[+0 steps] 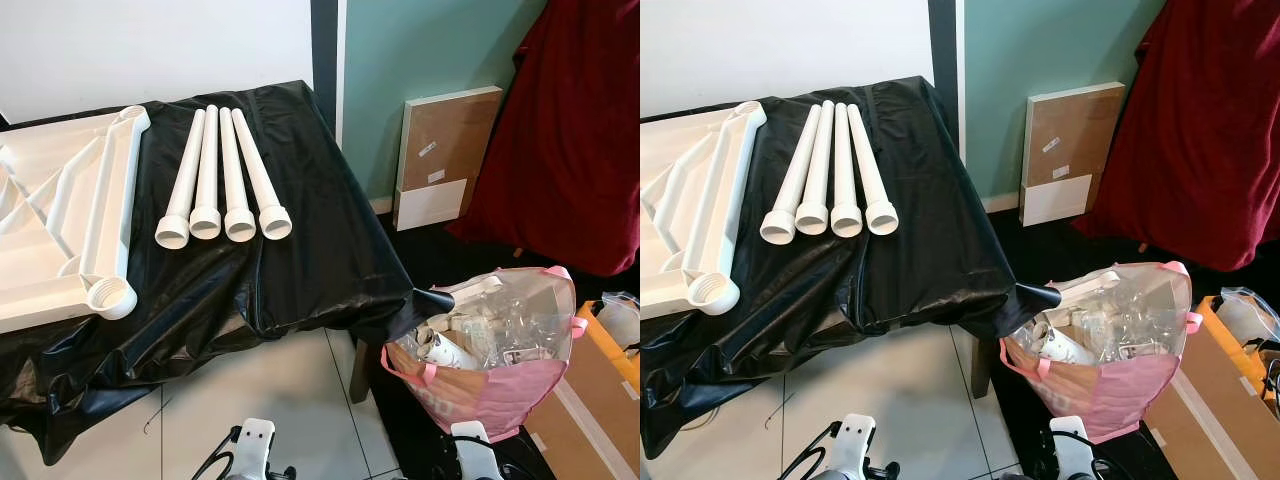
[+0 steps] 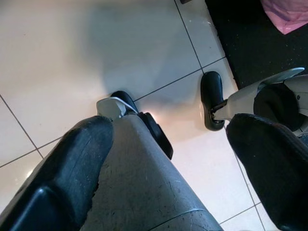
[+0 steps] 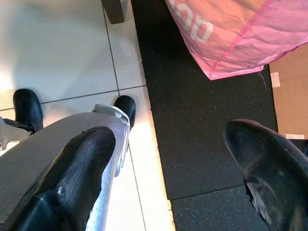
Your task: Building children table
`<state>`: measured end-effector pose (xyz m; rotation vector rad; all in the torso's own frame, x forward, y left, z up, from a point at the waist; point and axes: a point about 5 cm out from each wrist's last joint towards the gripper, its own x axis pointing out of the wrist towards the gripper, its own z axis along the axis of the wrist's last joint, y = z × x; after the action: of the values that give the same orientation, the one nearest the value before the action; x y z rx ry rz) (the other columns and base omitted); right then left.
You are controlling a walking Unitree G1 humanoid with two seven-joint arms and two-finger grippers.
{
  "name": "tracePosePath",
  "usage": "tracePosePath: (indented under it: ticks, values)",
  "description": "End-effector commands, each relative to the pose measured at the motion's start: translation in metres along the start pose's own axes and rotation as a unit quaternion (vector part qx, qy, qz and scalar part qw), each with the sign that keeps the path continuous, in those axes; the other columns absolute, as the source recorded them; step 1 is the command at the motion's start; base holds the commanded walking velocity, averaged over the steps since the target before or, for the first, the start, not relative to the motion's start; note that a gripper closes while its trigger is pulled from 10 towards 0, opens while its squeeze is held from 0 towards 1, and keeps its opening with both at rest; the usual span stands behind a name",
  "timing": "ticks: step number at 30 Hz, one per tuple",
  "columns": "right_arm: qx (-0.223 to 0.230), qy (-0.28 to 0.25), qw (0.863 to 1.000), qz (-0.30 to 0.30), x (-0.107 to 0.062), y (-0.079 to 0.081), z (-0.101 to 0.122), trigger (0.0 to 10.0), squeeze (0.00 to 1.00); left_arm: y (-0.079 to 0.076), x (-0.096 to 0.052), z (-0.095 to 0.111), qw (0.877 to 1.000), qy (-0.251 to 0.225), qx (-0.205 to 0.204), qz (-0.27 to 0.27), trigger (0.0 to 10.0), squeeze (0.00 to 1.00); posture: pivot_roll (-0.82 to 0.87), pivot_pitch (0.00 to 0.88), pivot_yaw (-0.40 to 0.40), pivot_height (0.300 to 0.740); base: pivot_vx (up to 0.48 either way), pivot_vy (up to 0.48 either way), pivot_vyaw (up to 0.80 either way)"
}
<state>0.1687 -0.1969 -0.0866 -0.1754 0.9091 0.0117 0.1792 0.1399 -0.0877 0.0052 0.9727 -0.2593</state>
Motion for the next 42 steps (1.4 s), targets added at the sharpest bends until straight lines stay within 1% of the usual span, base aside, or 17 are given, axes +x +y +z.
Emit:
tracePosePath:
  ticks: [1, 4, 8, 10, 18, 22, 23, 25, 29, 37, 39, 41, 42]
  values:
    - [-0.012, 0.034, 0.999, -0.001, -0.004, -0.008, -0.017, 10.0, 0.0, 0.01, -0.002, -0.008, 0.996, 0.038, 0.069, 0.033, 10.0, 0.0, -0.14, 0.0, 0.032, 0.74, 0.0, 0.0, 0.0]
    - [-0.019, 0.039, 0.999, -0.003, -0.005, -0.009, -0.019, 10.0, 0.0, 0.013, -0.004, -0.011, 0.997, 0.041, 0.061, 0.04, 10.0, 0.0, -0.14, 0.0, 0.031, 0.74, 0.0, 0.0, 0.0]
    - [-0.021, 0.038, 0.999, -0.004, -0.005, -0.009, -0.019, 10.0, 0.0, 0.016, -0.005, -0.013, 0.996, 0.041, 0.06, 0.049, 10.0, 0.0, -0.13, 0.0, 0.031, 0.74, 0.0, 0.0, 0.0]
    - [-0.01, 0.035, 0.999, -0.004, -0.005, -0.009, -0.019, 10.0, 0.0, 0.018, -0.006, -0.015, 0.996, 0.043, 0.056, 0.053, 10.0, 0.0, -0.13, 0.0, 0.029, 0.74, 0.0, 0.0, 0.0]
    - [-0.013, 0.03, 0.999, -0.006, -0.005, -0.01, -0.018, 10.0, 0.0, 0.024, -0.007, -0.015, 0.996, 0.044, 0.045, 0.061, 10.0, 0.0, -0.12, 0.0, 0.022, 0.74, 0.0, 0.0, 0.0]
    - [-0.001, 0.028, 1.0, -0.006, -0.005, -0.011, -0.017, 10.0, 0.0, 0.026, -0.007, -0.015, 0.996, 0.044, 0.045, 0.064, 10.0, 0.0, -0.12, 0.0, 0.017, 0.74, 0.0, 0.0, 0.0]
    - [-0.015, 0.028, 0.999, -0.007, -0.005, -0.012, -0.017, 10.0, 0.0, 0.027, -0.008, -0.016, 0.996, 0.044, 0.044, 0.067, 10.0, 0.0, -0.11, 0.0, 0.016, 0.74, 0.0, 0.0, 0.0]
    - [-0.022, 0.028, 0.999, -0.007, -0.005, -0.012, -0.017, 10.0, 0.0, 0.027, -0.008, -0.016, 0.996, 0.044, 0.044, 0.068, 10.0, 0.0, -0.11, 0.0, 0.016, 0.74, 0.0, 0.0, 0.0]
    - [-0.026, 0.028, 0.999, -0.006, -0.005, -0.012, -0.017, 10.0, 0.0, 0.028, -0.008, -0.016, 0.996, 0.044, 0.044, 0.07, 10.0, 0.0, -0.11, 0.007, 0.017, 0.74, 0.0, 0.0, 0.0]
    - [-0.031, 0.021, 0.999, -0.002, -0.004, -0.01, -0.014, 10.0, 0.0, 0.024, -0.008, -0.017, 0.997, 0.047, 0.032, 0.059, 10.0, 0.0, -0.11, 0.018, 0.014, 0.74, 0.0, 0.0, 0.8]
    - [-0.031, 0.017, 0.999, 0.0, -0.003, -0.008, -0.011, 10.0, 0.0, 0.022, -0.007, -0.019, 0.996, 0.052, 0.043, 0.054, 10.0, 0.0, -0.12, 0.022, 0.01, 0.74, 0.0, 0.0, 0.8]
    - [-0.031, 0.016, 0.999, 0.001, -0.003, -0.007, -0.011, 10.0, 0.0, 0.022, -0.008, -0.02, 0.996, 0.054, 0.046, 0.053, 10.0, 0.0, -0.12, 0.022, 0.01, 0.74, 0.0, 0.0, 0.8]
    - [-0.032, 0.013, 0.999, 0.002, -0.003, -0.006, -0.009, 10.0, 0.0, 0.023, -0.008, -0.02, 0.995, 0.055, 0.064, 0.055, 10.0, 0.0, -0.13, 0.029, 0.0, 0.74, 0.0, 0.0, 0.8]
